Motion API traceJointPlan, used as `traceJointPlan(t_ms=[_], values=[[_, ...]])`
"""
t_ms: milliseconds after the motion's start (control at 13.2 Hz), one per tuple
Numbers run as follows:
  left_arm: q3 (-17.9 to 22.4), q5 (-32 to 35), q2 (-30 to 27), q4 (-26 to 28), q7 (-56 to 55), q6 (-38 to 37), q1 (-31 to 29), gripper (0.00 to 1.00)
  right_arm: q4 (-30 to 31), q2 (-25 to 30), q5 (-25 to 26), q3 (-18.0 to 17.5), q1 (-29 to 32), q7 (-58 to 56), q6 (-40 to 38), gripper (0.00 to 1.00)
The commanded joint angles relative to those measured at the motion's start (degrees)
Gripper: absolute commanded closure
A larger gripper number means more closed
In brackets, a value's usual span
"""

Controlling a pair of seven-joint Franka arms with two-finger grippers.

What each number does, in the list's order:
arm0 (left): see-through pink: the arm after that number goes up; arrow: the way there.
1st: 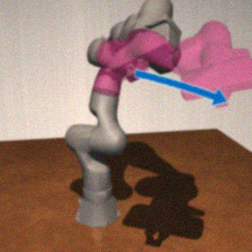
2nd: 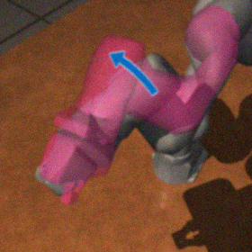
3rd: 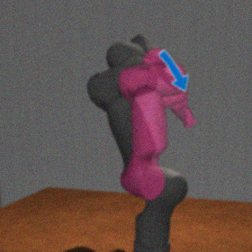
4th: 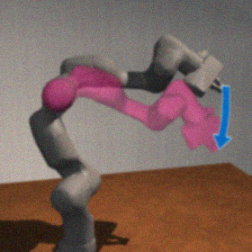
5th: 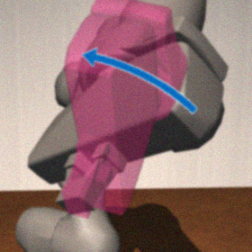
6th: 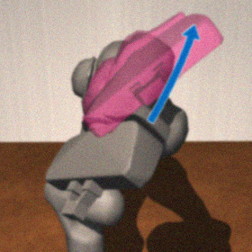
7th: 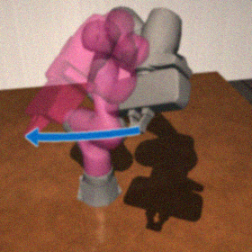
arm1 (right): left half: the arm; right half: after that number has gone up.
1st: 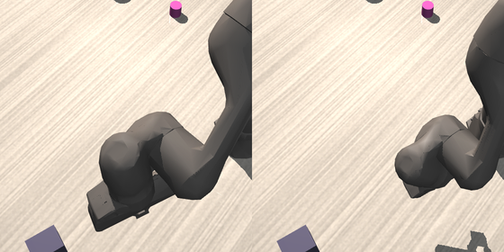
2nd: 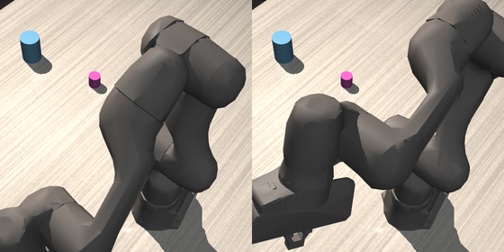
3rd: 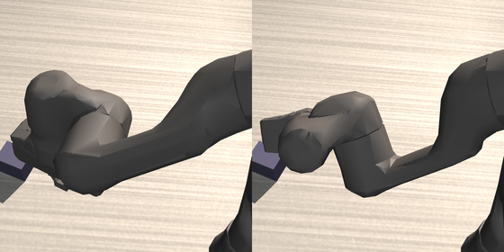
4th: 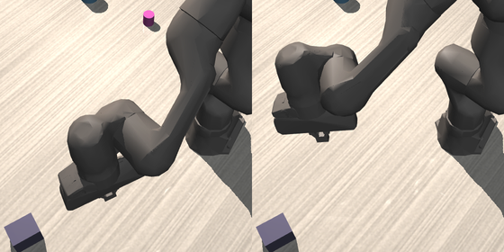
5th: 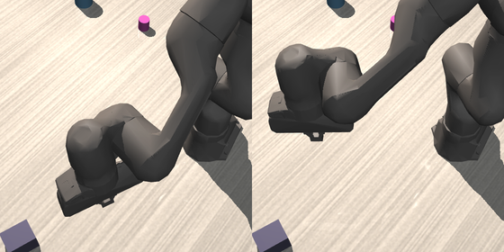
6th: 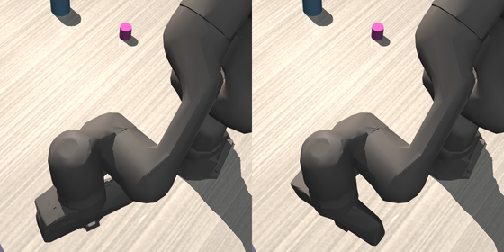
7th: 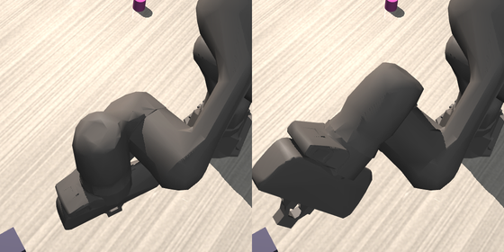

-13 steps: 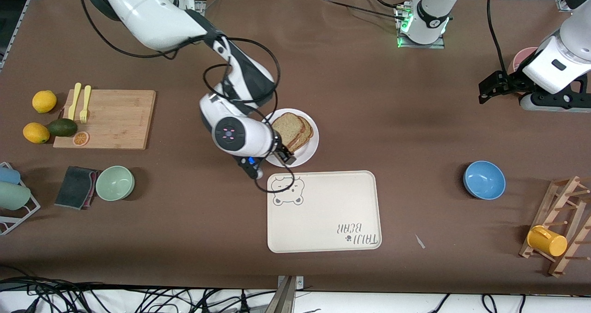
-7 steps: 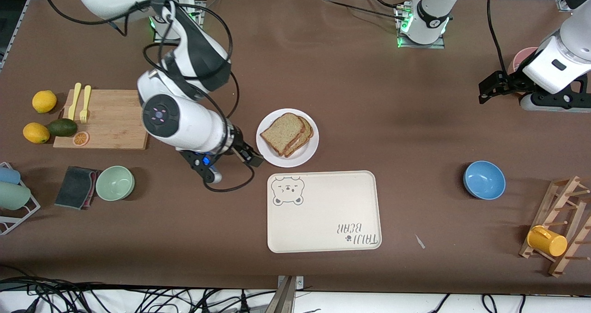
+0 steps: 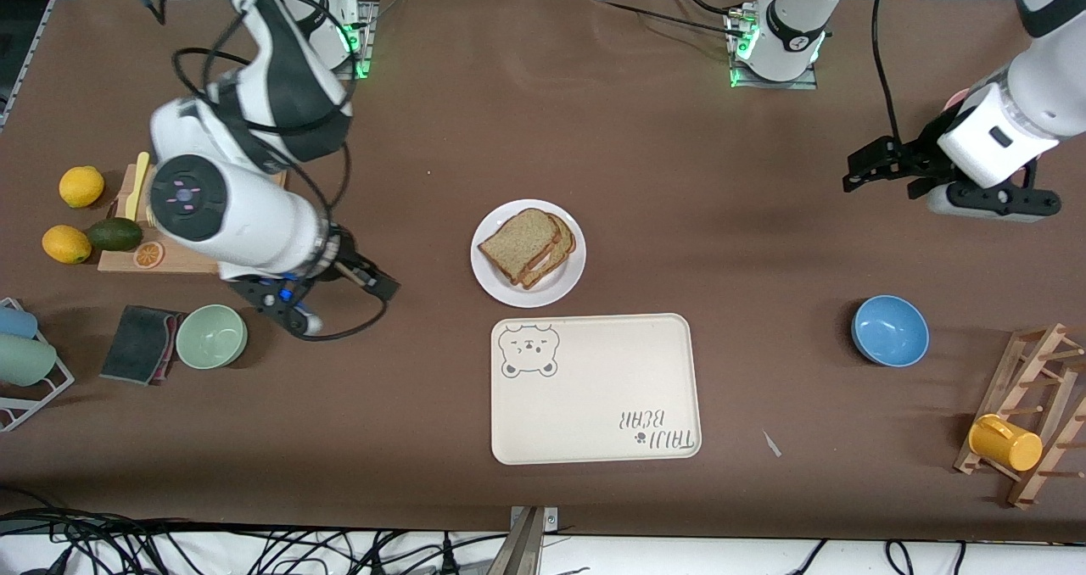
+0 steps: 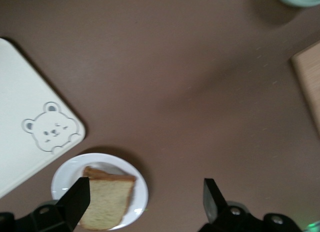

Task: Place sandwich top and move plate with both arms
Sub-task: 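Retract the right gripper while the left gripper reaches the plate rim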

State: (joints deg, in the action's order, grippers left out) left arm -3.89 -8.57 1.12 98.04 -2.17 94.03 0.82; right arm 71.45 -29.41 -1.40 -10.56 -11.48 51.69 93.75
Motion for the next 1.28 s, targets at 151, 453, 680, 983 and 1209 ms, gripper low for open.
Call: traceJointPlan(t_ms=[151,453,680,983,1209], values=[[-0.8,-6.0,6.4,-1.3,0.6,-2.8,3.2,0.0,15.4,12.4,-1.0,3.0,5.1,-16.4,0.4,0.0],[-0.9,-12.5,17.3,-4.9,0.6,0.4,6.9,0.0,21.9,17.3,-0.4,3.0,10.7,-25.9,3.2,0.0],[-0.8,-23.6,23.4,-6.7,0.7,5.4,8.1,0.0,24.6,21.5,-1.1,3.0,13.8,-29.7,5.4,0.0],[-0.9,-31.2,30.7,-7.2,3.8,14.9,11.7,0.0,33.3,29.2,-0.3,3.0,14.7,-37.1,9.8,0.0],[-0.9,-38.5,35.7,-8.3,15.0,19.0,12.0,0.0,33.0,30.4,2.0,3.0,16.2,-46.0,9.3,0.0]])
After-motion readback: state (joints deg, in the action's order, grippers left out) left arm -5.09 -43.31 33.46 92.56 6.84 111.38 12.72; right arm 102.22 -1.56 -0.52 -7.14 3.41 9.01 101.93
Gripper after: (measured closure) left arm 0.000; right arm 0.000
